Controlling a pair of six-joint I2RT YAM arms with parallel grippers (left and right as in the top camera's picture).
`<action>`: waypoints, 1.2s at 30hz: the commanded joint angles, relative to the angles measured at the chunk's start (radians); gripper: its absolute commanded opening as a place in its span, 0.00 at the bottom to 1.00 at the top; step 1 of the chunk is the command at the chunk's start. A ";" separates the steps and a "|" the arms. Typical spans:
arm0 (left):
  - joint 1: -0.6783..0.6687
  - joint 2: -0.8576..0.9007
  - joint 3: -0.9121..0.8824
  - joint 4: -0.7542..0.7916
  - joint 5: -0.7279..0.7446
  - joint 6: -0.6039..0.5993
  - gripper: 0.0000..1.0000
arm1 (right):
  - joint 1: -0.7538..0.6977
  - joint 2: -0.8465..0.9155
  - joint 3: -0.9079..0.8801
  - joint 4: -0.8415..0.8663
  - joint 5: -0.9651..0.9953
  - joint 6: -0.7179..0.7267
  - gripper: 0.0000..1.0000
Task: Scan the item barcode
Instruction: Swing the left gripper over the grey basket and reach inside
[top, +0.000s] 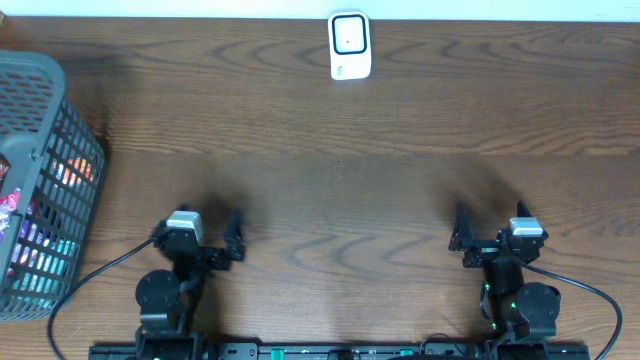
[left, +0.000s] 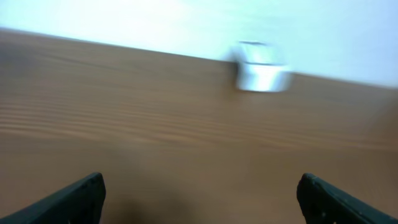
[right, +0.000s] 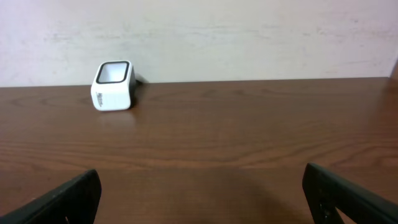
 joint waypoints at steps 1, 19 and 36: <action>-0.001 -0.002 -0.014 -0.006 0.550 -0.385 0.98 | 0.005 0.000 -0.001 -0.004 0.001 0.010 0.99; 0.000 0.129 0.344 0.529 0.505 -0.521 0.98 | 0.005 0.000 -0.001 -0.004 0.001 0.010 0.99; 0.337 0.938 1.541 -0.212 0.264 -0.193 0.98 | 0.005 0.000 -0.001 -0.004 0.001 0.010 0.99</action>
